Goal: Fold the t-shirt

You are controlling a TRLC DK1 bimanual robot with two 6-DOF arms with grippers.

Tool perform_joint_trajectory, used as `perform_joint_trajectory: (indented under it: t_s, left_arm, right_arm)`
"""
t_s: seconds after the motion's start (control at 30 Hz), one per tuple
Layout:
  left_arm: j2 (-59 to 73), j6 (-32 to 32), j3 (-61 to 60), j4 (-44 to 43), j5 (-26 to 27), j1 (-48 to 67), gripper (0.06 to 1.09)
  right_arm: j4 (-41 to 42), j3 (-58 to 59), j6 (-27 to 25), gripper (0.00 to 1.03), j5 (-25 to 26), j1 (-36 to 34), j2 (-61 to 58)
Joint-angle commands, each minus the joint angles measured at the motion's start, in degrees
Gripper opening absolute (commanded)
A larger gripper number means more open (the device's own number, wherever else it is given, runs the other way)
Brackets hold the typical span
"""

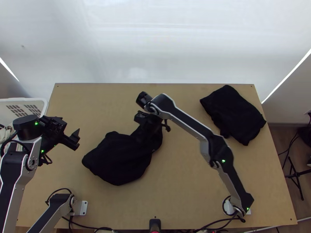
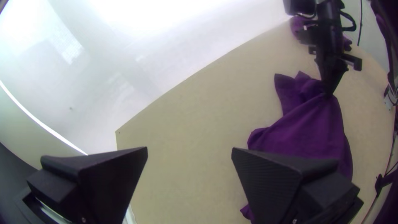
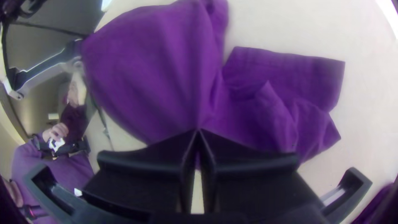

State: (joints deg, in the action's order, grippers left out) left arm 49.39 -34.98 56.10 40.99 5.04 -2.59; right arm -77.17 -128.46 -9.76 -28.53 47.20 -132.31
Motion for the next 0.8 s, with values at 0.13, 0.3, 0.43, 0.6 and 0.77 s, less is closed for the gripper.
perform_joint_trajectory:
  t_s: [0.13,0.3,0.43,0.6,0.77]
  left_arm:
    - [1.59,-0.44,-0.02,-1.88,0.06,0.13,1.04]
    - [3.17,-0.53,0.59,-2.85,0.06,0.22,1.04]
    - [4.23,-0.53,1.38,-3.29,0.06,0.39,1.04]
    - [4.75,-1.05,1.56,-3.38,-0.03,0.39,1.04]
    - [4.93,-1.49,1.21,-3.38,0.06,0.39,1.04]
  right_arm:
    - [-5.54,20.27,-10.28,0.03,-1.88,0.52,21.66]
    - [-5.45,36.88,-13.53,0.03,-2.58,3.16,27.11]
    - [-5.19,48.4,-15.82,0.03,-2.58,6.5,26.84]
    - [-3.61,51.38,-15.73,0.54,-2.75,7.73,26.4]
    - [-3.52,44.35,-15.38,0.98,-1.61,6.94,29.57]
